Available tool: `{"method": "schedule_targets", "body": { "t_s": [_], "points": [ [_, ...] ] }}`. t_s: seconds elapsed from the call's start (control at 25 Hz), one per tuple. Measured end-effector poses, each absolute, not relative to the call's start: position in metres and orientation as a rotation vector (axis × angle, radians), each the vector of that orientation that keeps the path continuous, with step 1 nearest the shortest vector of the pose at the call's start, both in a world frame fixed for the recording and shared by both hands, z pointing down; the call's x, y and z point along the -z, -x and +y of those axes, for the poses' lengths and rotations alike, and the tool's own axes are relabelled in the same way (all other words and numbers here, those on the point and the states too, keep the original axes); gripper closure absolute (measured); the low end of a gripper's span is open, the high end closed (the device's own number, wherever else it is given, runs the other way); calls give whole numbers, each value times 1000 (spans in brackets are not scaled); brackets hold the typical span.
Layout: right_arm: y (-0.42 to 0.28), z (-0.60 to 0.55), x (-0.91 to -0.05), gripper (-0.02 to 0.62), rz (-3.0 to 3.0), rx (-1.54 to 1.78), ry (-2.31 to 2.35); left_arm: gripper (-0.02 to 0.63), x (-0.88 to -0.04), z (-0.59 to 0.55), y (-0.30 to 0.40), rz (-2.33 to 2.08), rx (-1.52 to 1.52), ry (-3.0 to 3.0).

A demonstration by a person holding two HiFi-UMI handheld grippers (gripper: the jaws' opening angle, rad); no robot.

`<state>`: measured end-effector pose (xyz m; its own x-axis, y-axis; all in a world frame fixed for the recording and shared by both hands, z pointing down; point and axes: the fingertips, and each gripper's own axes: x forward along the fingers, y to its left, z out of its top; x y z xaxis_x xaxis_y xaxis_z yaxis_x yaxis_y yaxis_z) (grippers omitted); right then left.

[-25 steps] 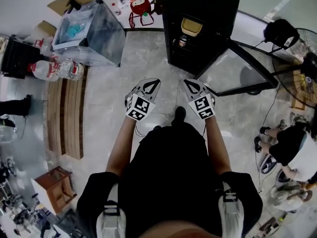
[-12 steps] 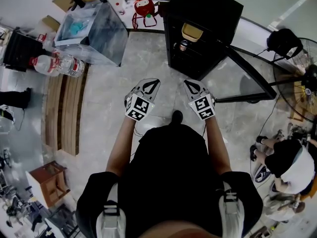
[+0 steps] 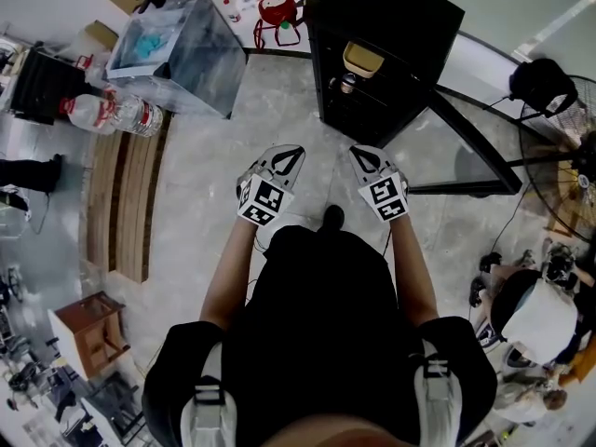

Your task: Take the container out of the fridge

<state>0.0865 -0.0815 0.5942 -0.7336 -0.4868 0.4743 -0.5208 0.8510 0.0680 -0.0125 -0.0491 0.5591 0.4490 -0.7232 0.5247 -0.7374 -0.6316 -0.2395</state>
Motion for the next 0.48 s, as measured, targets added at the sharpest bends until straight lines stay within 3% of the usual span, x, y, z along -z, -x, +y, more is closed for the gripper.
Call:
{"method": "schedule_targets", "body": {
  "t_s": [0.48],
  "points": [
    [-87, -82, -599, 597, -2534, -78, -716, 588, -561, -48, 12, -1342, -946, -2654]
  ]
}}
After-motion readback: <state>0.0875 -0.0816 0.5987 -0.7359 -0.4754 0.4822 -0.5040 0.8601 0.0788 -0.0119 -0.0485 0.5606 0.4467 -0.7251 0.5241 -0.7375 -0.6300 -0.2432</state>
